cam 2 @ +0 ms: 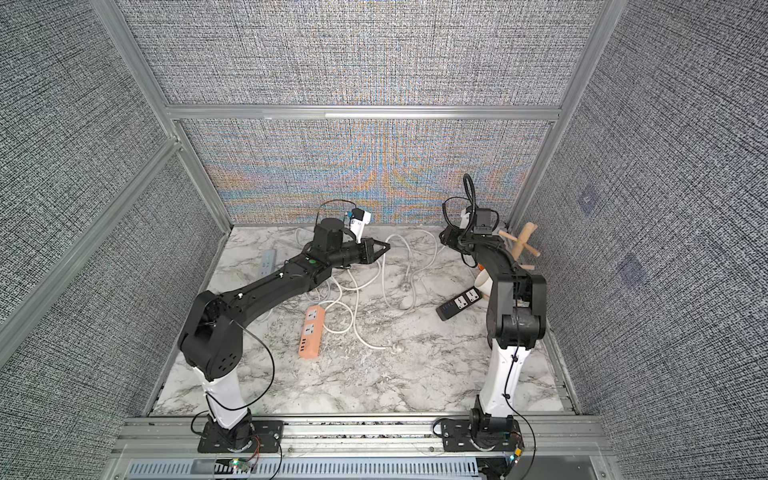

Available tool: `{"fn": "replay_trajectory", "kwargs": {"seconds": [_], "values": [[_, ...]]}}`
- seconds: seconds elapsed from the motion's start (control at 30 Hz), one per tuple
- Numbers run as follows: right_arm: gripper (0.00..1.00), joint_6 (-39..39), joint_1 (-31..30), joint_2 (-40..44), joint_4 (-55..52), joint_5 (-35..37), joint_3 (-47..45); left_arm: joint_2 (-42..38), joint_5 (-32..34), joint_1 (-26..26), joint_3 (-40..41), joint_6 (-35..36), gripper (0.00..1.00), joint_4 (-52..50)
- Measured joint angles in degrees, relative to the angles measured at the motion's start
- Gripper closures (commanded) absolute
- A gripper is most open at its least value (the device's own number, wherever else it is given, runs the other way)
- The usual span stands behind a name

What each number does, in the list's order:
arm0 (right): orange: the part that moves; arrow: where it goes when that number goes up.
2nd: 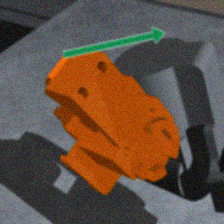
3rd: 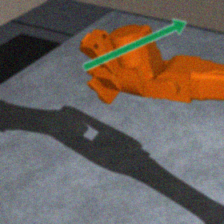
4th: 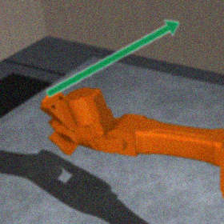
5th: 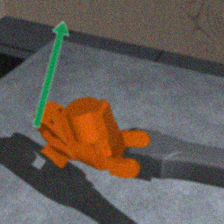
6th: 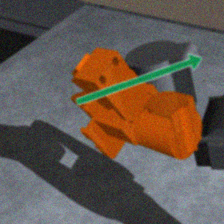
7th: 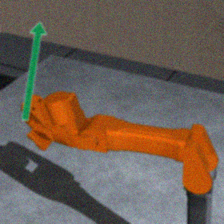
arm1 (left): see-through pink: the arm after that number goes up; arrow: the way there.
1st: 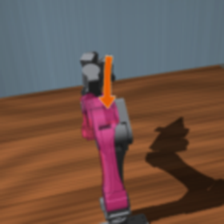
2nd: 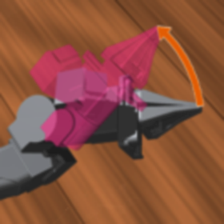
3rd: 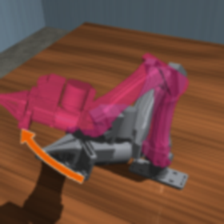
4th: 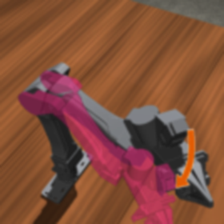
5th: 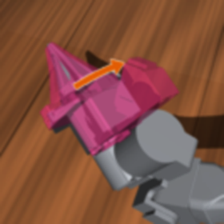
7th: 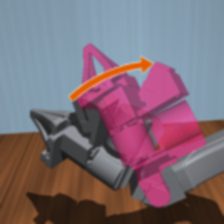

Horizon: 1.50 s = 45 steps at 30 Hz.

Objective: Unwrap the cord wrapped around the power strip
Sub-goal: Adjust the power cord at the center of the board.

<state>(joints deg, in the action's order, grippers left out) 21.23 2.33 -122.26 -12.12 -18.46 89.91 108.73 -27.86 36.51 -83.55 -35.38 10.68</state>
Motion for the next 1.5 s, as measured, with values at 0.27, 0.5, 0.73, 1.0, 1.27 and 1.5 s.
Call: {"fn": "replay_trajectory", "kwargs": {"seconds": [0.27, 0.5, 0.73, 1.0, 1.27, 1.5], "values": [[0.37, -3.04, -0.76, 13.6, -2.43, -2.1, -12.63, 4.9, 0.24, 3.23, -0.04, -0.24, 1.0, 0.26], [0.43, -1.27, -2.38, 24.17, 0.79, -5.73, -32.04, 5.31, 0.98, 3.15, 2.23, 0.39, 1.0, -1.81], [0.43, 0.72, -3.78, 33.97, 4.79, -2.86, -42.21, 8.37, 6.75, 2.34, 3.65, 0.96, 0.79, -7.82], [0.39, -0.39, -3.37, 41.18, 9.09, -0.02, -48.37, 13.14, 10.95, 2.08, 1.64, 2.62, 0.64, -10.78], [0.32, -2.27, -3.32, 48.68, 14.75, -0.17, -53.2, 15.8, 9.22, 2.08, -1.55, 5.01, 0.3, -11.17], [0.3, -1.27, -3.21, 46.62, 10.49, 3.74, -49.03, 17.46, 6.56, 2.14, -0.63, 5.09, 0.01, -9.55]]}}
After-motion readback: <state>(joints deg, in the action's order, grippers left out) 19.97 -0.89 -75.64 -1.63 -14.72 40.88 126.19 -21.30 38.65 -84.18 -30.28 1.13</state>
